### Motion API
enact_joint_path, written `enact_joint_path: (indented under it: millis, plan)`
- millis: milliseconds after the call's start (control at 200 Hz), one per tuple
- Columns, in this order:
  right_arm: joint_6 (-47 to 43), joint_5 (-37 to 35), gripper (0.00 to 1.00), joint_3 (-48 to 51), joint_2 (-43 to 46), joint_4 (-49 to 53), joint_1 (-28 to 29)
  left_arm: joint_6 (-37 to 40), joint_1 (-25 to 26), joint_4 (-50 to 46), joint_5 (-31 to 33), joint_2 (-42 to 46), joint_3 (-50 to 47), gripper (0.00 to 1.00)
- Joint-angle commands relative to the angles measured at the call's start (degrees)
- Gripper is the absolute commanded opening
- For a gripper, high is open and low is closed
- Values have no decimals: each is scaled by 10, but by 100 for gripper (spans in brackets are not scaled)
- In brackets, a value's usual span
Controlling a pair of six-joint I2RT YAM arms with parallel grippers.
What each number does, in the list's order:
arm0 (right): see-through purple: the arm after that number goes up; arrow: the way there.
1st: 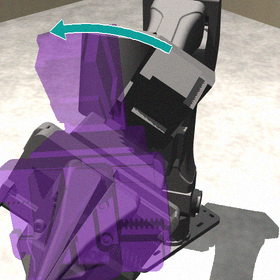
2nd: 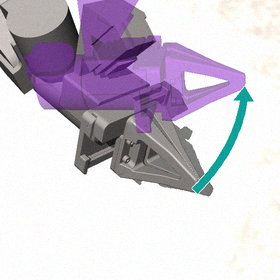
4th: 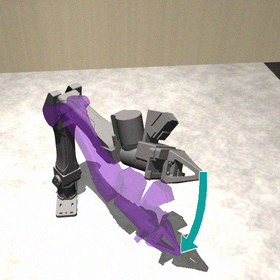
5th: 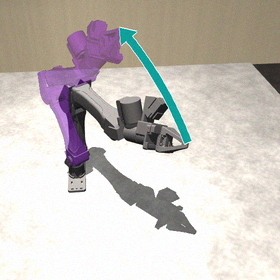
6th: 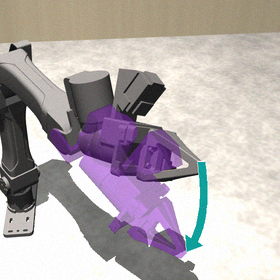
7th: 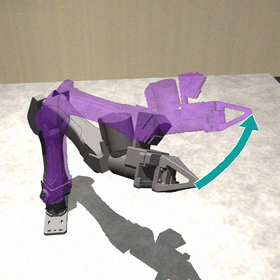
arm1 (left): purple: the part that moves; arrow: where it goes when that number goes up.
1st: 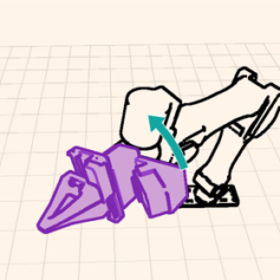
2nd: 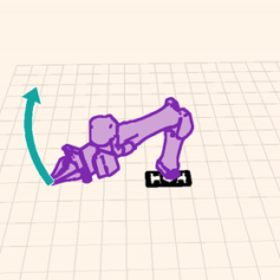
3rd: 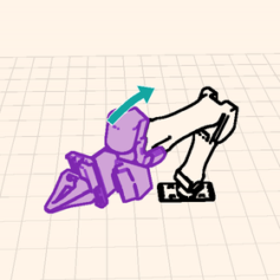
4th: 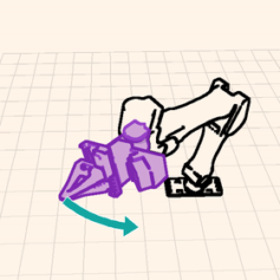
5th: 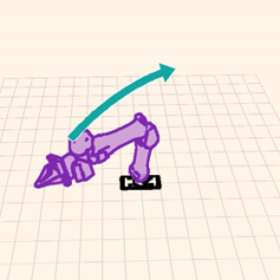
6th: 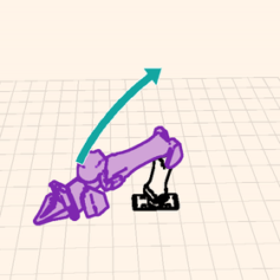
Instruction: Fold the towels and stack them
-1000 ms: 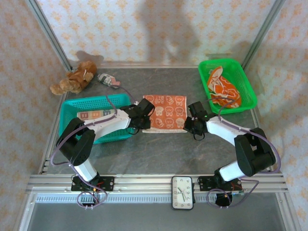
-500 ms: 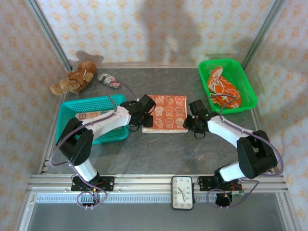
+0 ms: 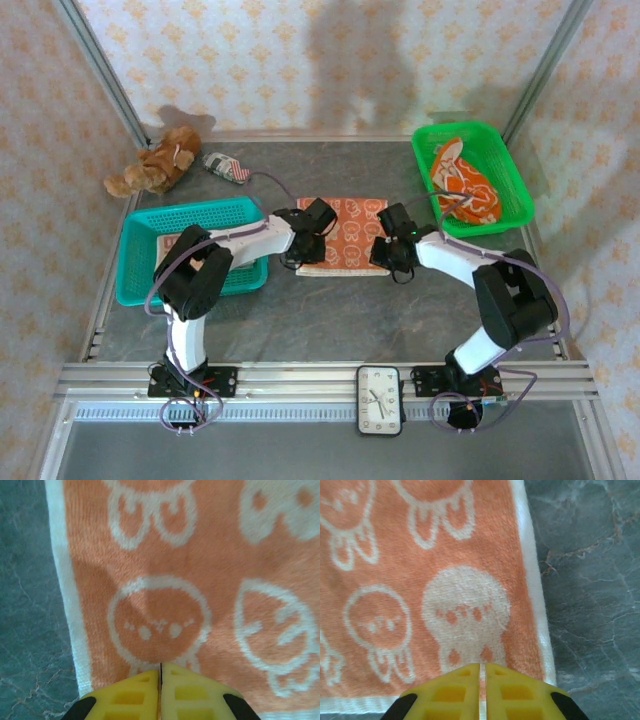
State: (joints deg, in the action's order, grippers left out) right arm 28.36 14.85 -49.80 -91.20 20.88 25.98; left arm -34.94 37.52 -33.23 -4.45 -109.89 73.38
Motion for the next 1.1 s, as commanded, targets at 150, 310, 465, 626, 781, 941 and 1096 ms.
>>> enact_joint_path:
  millis: [150, 310, 465, 626, 781, 941, 1096]
  plan:
    - [-12, -24, 9, 69, 24, -11, 1, -41, 14, 43, -9, 43, -90, 9]
    - [-1, -9, 9, 117, 74, -10, 1, -67, 46, 52, -9, 79, -127, 9]
    - [-1, -6, 9, 98, 109, 18, 2, -56, 49, 29, 8, 101, -105, 9]
    - [5, -44, 0, 39, 107, 36, 1, -13, 21, -8, 26, 78, -23, 3]
    - [1, -60, 0, -36, 50, 29, -7, 15, -23, -11, 23, 25, 59, 0]
    - [-10, -62, 0, -127, -40, 31, -31, 34, -58, -32, 32, -52, 144, 0]
    - [-26, -70, 0, -212, -121, 41, -51, 40, -77, -42, 44, -102, 201, 0]
